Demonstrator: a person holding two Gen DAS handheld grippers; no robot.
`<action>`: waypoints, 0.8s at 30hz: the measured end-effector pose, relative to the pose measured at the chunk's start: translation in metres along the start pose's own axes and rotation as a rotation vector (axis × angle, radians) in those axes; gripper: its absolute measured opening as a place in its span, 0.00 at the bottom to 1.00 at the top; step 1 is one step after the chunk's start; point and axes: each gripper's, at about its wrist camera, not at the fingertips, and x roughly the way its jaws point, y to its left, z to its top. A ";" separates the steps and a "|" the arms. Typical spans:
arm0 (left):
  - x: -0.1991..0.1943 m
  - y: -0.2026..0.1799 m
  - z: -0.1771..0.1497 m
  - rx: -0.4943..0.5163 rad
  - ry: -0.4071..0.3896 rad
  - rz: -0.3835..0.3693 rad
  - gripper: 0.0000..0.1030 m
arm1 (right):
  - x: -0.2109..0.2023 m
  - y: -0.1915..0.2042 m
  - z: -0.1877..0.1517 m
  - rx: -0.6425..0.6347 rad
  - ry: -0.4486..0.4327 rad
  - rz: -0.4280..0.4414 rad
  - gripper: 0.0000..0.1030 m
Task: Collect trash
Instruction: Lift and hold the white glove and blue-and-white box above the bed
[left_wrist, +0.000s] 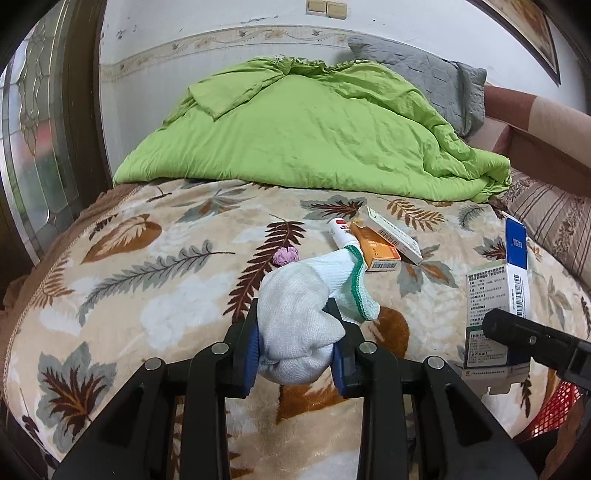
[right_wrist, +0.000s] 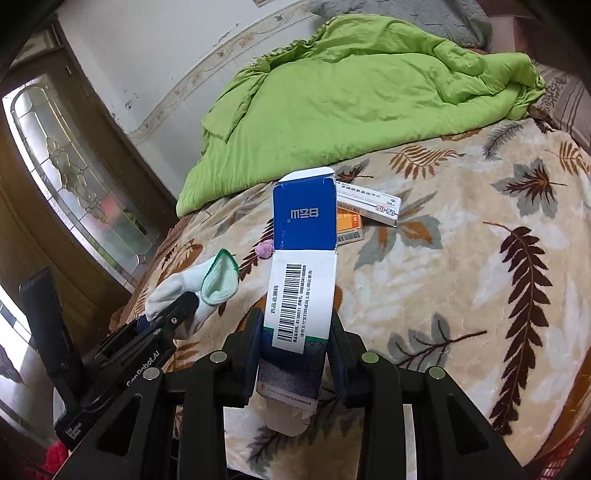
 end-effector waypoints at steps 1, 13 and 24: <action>0.000 0.001 0.000 0.004 -0.002 0.004 0.29 | 0.000 0.000 0.000 0.001 -0.001 0.000 0.34; 0.002 -0.004 0.001 0.033 -0.009 0.021 0.29 | 0.000 0.002 -0.001 -0.002 -0.002 0.002 0.34; 0.002 -0.006 0.001 0.039 -0.012 0.023 0.29 | 0.001 0.003 -0.001 -0.003 0.000 0.002 0.34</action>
